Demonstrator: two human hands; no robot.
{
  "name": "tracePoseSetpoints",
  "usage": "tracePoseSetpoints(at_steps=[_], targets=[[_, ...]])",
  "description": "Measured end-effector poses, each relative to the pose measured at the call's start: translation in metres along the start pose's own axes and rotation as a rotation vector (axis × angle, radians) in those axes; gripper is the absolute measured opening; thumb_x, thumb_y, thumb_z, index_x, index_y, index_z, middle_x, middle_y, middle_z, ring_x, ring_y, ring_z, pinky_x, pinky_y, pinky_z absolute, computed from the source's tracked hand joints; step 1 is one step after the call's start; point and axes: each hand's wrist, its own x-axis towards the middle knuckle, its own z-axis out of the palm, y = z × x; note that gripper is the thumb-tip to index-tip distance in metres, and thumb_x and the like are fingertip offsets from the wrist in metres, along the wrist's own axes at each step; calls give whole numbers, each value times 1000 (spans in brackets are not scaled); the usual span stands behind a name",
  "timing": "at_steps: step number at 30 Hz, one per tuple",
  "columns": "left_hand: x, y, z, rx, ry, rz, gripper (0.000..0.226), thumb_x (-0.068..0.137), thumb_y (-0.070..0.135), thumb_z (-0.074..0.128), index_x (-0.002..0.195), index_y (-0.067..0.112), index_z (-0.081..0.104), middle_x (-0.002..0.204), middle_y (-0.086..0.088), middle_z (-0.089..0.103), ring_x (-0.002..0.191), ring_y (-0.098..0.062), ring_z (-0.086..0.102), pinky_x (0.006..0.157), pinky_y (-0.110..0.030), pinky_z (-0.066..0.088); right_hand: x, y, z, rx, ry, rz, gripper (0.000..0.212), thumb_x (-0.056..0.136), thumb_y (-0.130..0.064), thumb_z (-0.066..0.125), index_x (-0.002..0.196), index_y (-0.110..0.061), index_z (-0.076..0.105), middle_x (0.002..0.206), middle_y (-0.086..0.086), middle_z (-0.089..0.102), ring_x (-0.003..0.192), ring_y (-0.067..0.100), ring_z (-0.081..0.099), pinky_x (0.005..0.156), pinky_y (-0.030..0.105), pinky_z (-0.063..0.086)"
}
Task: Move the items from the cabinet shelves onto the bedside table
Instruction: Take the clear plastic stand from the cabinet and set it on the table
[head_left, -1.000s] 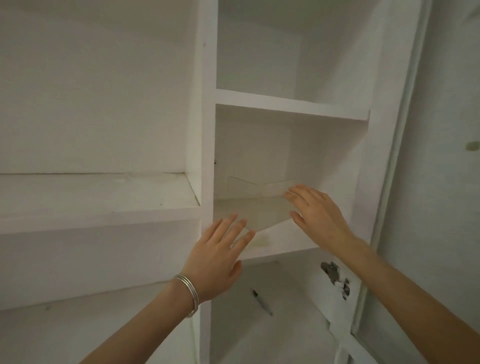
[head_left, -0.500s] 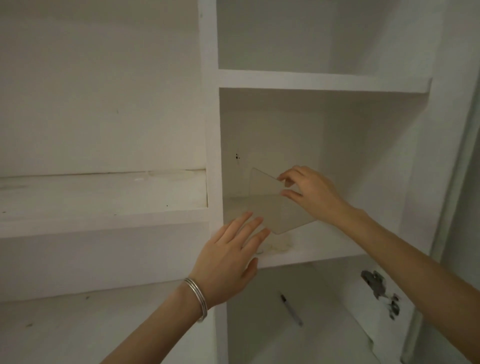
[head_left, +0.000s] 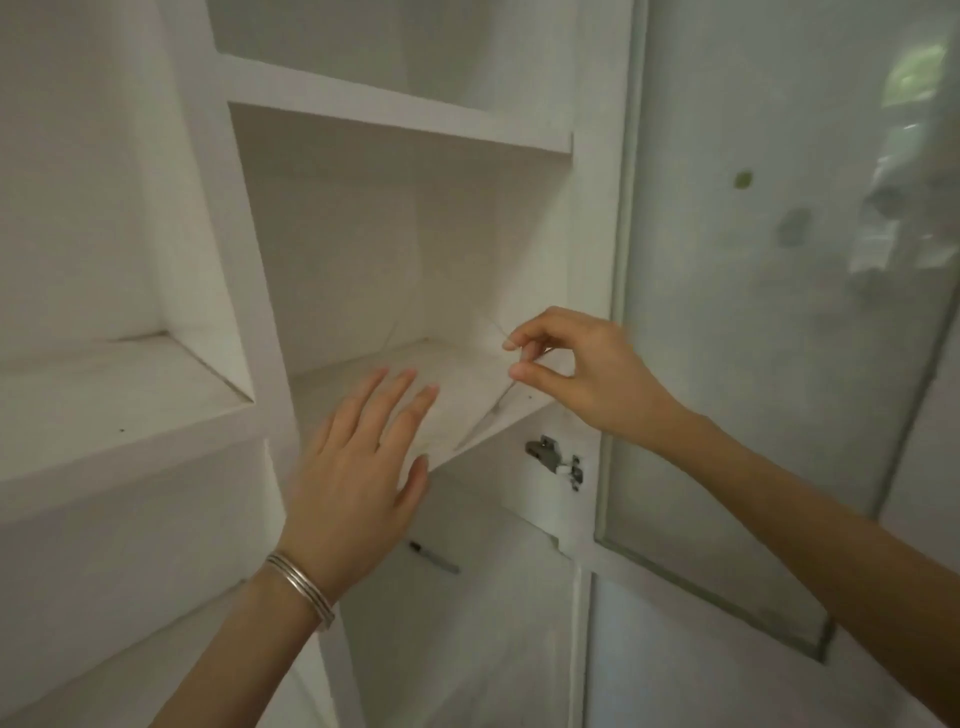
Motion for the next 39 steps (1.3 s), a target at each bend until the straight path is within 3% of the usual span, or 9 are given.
tracePoseSetpoints(at_steps=[5, 11, 19, 23, 28, 32, 35, 37, 39], targets=[[-12, 38, -5, -215, 10, 124, 54, 87, 29, 41, 137, 8, 45, 144, -12, 42, 135, -33, 33, 103, -51, 37, -70, -59, -38, -128, 14, 152, 20, 80, -19, 69, 98, -11, 67, 84, -4, 63, 80, 8, 62, 82, 33, 53], [-19, 110, -10, -449, 30, 396, 52, 89, 28, 42, 137, 7, 45, 143, -14, 42, 137, -33, 30, 107, -50, 33, -175, -117, -102, -312, 19, 555, 17, 81, -16, 72, 97, -16, 66, 83, -10, 63, 83, 1, 60, 85, 29, 50], [-61, 287, -36, -814, 52, 812, 51, 87, 26, 42, 136, 10, 48, 141, -11, 45, 134, -32, 36, 103, -46, 36, -350, -236, -197, -579, 108, 1040, 16, 81, -22, 72, 96, -19, 67, 80, -9, 65, 79, 4, 62, 82, 31, 51], [-118, 395, -80, -1002, 13, 1041, 54, 88, 37, 37, 139, 19, 39, 143, -6, 45, 134, -28, 37, 105, -41, 37, -435, -337, -237, -689, 254, 1289, 15, 83, -21, 70, 97, -18, 68, 87, -3, 68, 80, 2, 61, 76, 14, 48], [-207, 512, -174, -1188, 12, 1298, 67, 74, 40, 73, 133, 19, 51, 137, -8, 52, 127, -27, 45, 100, -40, 37, -535, -486, -272, -758, 560, 1526, 11, 84, -20, 68, 94, -17, 69, 84, -4, 70, 79, 6, 63, 78, 22, 50], [-281, 586, -255, -1322, 73, 1463, 55, 79, 35, 64, 130, 16, 55, 135, -5, 53, 127, -22, 40, 107, -35, 29, -606, -607, -279, -674, 874, 1627, 11, 87, -10, 64, 96, -6, 68, 96, 10, 70, 82, 10, 62, 82, 25, 49], [-336, 631, -321, -1472, 130, 1573, 45, 84, 27, 52, 127, 15, 58, 130, -6, 57, 124, -20, 44, 103, -39, 34, -653, -698, -275, -601, 1042, 1695, 20, 91, -7, 56, 106, 5, 63, 89, -5, 70, 83, 11, 60, 87, 25, 49], [-372, 655, -364, -1566, 138, 1669, 50, 77, 21, 60, 127, 18, 56, 130, -4, 57, 123, -20, 47, 101, -41, 38, -679, -754, -267, -544, 1160, 1735, 22, 93, -8, 53, 109, 5, 61, 76, -16, 68, 82, 11, 58, 83, 20, 49], [-407, 674, -404, -1647, 154, 1760, 57, 69, 16, 70, 124, 19, 57, 126, -3, 60, 119, -19, 51, 100, -40, 37, -702, -805, -255, -512, 1304, 1762, 21, 94, -12, 52, 108, -1, 64, 80, -10, 66, 85, 13, 59, 82, 17, 51]])
